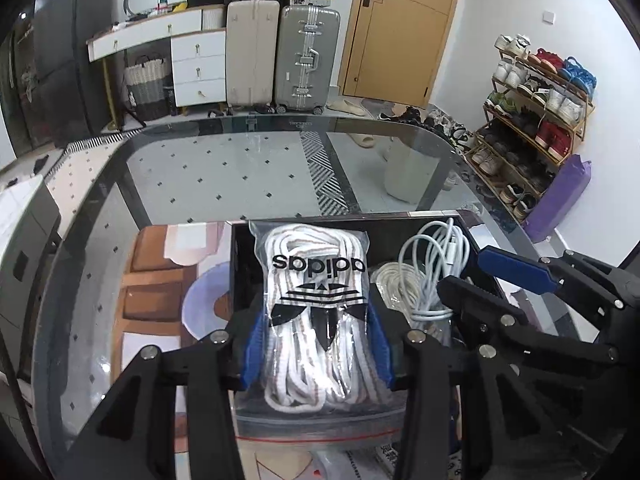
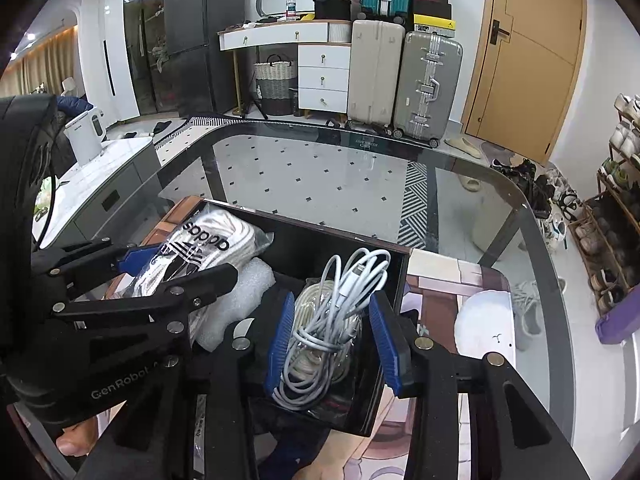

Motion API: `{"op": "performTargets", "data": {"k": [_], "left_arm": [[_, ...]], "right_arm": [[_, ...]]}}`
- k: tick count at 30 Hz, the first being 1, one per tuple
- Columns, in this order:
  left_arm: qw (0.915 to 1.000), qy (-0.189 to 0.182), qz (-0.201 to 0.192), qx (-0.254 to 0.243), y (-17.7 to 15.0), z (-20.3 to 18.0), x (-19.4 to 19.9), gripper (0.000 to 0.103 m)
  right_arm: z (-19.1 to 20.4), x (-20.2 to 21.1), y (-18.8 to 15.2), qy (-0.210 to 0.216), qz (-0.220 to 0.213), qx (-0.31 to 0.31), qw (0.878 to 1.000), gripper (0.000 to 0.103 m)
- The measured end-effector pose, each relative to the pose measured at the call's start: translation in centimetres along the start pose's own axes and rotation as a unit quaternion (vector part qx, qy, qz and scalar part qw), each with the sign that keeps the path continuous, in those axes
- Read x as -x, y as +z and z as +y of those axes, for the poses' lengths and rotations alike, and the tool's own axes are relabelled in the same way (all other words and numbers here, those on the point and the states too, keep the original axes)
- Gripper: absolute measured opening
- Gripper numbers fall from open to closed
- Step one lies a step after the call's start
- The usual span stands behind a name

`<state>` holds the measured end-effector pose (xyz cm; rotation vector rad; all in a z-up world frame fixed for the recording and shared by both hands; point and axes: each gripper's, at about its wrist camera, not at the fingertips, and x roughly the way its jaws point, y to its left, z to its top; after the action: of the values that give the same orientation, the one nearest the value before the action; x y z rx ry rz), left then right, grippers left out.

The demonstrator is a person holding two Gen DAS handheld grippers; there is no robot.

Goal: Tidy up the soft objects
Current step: 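Lower the Adidas bag into the box with the left tool while the right tool lowers the coil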

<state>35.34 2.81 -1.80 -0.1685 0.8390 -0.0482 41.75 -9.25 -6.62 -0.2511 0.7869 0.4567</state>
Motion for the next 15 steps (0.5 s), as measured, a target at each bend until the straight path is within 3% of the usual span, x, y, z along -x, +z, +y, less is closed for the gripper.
{"op": "performTargets", "data": {"k": [3,8,11,15], "left_arm": [[1.0000,-0.004,0.004,0.000,-0.1,-0.1,0.0,0.047],[0.9998,-0.020,0.000,0.002,-0.1,-0.3,0.4,0.061],[0.9998,-0.010,-0.016,0.000,0.2,-0.4,1.5,0.067],[0.9994,-0.018,-0.027,-0.009,-0.2,-0.6,4.0,0.088]], "right_arm": [[0.0,0.2,-0.1,0.001,-0.002,0.000,1.000,0.041],[-1.1,1.5,-0.4,0.006,-0.009,-0.016,1.000,0.049],[-1.6,2.7,-0.9,0.014,-0.014,-0.027,0.999,0.049],[-1.5,4.1,-2.1,0.027,-0.008,-0.018,0.999,0.049]]}}
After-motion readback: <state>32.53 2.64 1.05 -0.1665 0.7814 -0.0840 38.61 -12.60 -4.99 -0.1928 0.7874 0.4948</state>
